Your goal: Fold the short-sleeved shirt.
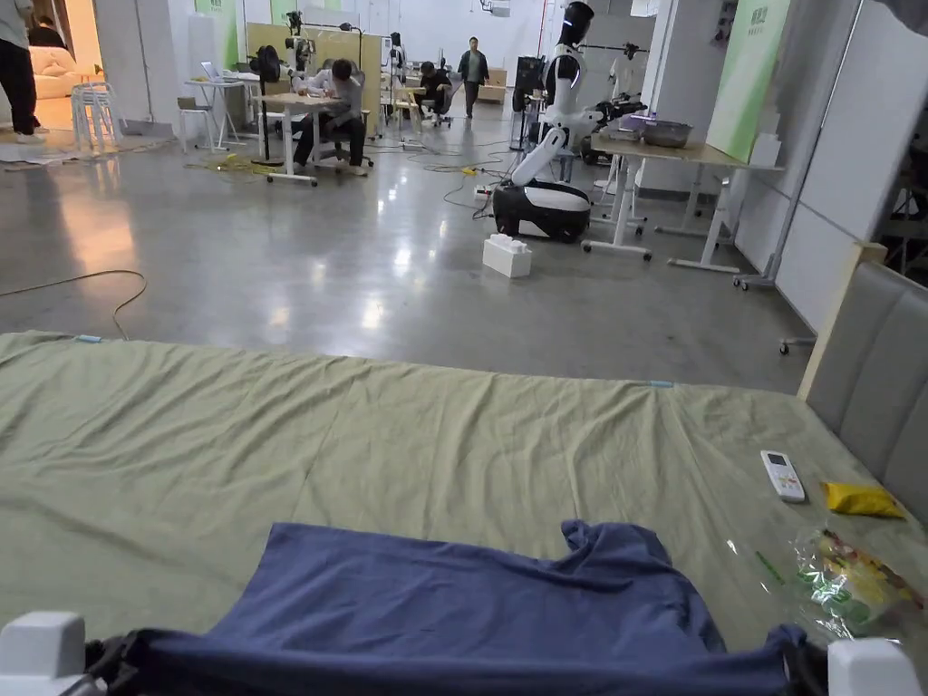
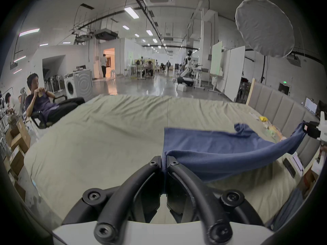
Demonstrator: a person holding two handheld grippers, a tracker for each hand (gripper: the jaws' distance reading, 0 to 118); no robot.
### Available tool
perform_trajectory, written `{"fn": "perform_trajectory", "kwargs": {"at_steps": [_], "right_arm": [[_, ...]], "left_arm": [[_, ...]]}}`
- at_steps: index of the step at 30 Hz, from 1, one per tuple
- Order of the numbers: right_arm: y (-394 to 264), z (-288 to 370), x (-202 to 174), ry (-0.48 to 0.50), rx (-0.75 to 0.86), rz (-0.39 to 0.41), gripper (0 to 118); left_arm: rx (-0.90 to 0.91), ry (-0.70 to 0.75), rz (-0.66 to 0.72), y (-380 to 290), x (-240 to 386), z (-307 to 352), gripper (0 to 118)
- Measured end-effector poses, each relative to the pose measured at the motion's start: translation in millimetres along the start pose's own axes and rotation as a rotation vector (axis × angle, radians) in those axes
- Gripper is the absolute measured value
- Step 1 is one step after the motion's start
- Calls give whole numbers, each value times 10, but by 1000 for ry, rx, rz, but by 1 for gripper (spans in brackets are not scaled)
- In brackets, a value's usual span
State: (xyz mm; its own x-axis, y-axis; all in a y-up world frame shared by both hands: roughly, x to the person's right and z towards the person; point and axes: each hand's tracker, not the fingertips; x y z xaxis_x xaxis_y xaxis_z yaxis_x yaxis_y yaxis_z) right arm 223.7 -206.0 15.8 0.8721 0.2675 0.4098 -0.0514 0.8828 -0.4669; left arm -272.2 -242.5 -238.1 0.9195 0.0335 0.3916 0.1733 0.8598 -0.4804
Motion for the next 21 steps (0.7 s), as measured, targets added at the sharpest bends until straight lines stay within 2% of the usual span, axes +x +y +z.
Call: {"fn": "perform_trajectory", "kwargs": {"at_steps": [2,7,8,11,18,21], "right_arm": [[-236,34,-46,24,-68,-31,6],[-688,80,-157,37,-181,-38,7],[-734,94,-168,13,-167,-27,6],[-904,89,-242,24,-220,-26,7],[-1215,113,-359,32,-297,46,7],[-1333,95,-361,35,-327,44,7]], "left_arm": [[-49,-5,7,-212,7,2,5],[-141,-3,-34,-634,56,-19,5],[-152,-6,-34,-689,51,-33,5],[-192,-5,-46,-852,119,-28,5],[-255,-7,-101,-1122,157,-56,6],[-279,-10,-123,-1207,148,-81,6]]}}
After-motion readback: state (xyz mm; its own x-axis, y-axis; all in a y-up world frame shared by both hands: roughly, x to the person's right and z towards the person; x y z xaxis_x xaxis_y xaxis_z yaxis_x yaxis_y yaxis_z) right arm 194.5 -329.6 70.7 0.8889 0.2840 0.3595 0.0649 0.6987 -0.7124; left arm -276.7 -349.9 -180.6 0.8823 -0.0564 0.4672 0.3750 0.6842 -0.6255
